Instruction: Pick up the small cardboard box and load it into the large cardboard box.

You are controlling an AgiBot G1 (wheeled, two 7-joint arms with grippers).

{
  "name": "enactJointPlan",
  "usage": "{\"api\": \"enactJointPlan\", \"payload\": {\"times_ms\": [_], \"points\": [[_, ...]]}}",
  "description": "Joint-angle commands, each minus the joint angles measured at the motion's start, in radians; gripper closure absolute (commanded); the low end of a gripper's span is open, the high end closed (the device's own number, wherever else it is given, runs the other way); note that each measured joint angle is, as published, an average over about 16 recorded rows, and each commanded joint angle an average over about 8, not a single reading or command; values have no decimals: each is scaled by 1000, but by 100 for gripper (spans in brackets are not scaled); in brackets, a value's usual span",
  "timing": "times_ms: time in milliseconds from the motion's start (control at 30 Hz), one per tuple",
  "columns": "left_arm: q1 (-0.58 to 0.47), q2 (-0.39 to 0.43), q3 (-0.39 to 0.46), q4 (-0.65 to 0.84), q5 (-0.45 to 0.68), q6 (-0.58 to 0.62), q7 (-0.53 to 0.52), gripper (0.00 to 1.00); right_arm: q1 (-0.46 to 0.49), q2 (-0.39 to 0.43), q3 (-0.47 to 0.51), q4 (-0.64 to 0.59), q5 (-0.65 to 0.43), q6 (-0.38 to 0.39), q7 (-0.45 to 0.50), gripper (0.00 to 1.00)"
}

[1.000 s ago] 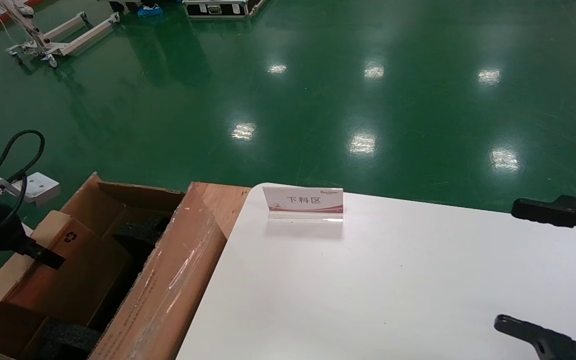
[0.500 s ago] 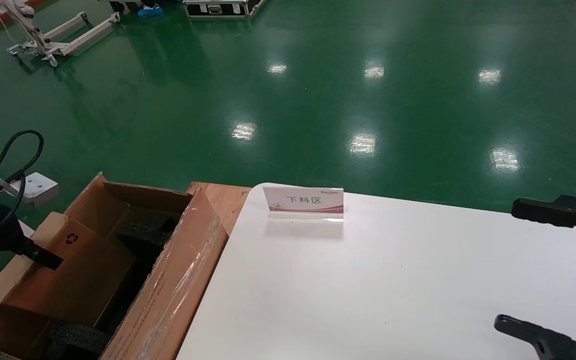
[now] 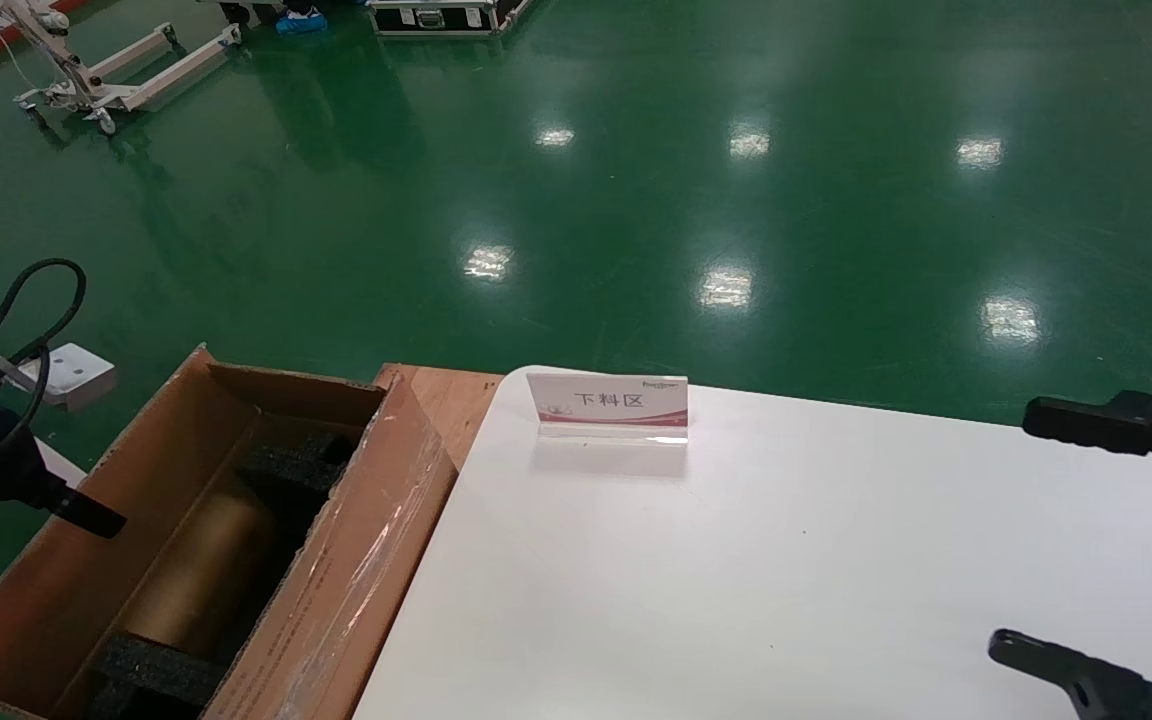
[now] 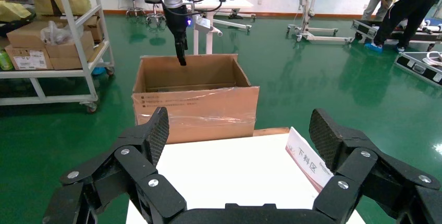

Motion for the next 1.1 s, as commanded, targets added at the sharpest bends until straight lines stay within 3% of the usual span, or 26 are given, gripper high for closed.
{"api": "enactJointPlan", "payload": {"times_ms": [33, 700, 933, 1100], "points": [[1, 1, 1, 2, 1, 0, -3, 0, 0, 0, 0, 0, 0, 0, 0, 0], [-163, -48, -139, -248, -40, -188, 158, 0, 0, 0, -1, -1, 0, 0, -1, 0], [-145, -32, -179, -265, -42, -182, 176, 0, 0, 0, -1, -1, 0, 0, -1, 0], [-48, -17, -302, -265, -97, -146, 240, 0, 1, 1, -1, -1, 0, 0, -1, 0]]}}
